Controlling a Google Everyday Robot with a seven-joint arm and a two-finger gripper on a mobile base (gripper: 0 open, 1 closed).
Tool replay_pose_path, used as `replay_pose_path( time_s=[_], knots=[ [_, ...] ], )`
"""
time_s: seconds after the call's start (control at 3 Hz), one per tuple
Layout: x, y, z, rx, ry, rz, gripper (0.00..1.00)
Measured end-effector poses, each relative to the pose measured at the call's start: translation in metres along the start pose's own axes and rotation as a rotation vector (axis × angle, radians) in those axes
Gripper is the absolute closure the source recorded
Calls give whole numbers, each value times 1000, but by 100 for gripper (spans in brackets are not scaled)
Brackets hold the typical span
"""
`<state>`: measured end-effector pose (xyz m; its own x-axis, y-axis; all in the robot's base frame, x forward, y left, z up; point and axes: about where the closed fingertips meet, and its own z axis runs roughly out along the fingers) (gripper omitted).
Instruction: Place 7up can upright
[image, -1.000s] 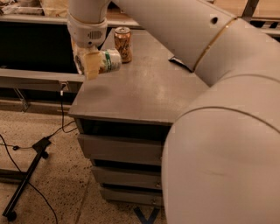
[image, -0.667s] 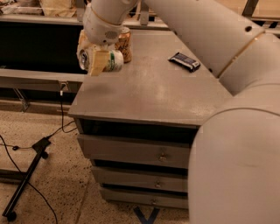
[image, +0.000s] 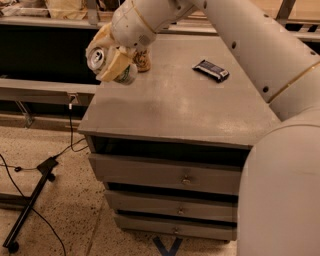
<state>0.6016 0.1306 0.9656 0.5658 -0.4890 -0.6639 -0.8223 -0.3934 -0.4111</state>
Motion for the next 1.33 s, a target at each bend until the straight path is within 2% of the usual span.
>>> replay_pose_path(
  time_s=[0.33, 0.67, 1.0, 1.33],
  knots=[
    [0, 0, 1, -1, 3, 0, 100],
    [10, 2, 0, 70, -33, 137, 100],
    [17, 1, -2, 181, -91, 305, 100],
    [14, 0, 0, 170, -88, 285, 100]
  ],
)
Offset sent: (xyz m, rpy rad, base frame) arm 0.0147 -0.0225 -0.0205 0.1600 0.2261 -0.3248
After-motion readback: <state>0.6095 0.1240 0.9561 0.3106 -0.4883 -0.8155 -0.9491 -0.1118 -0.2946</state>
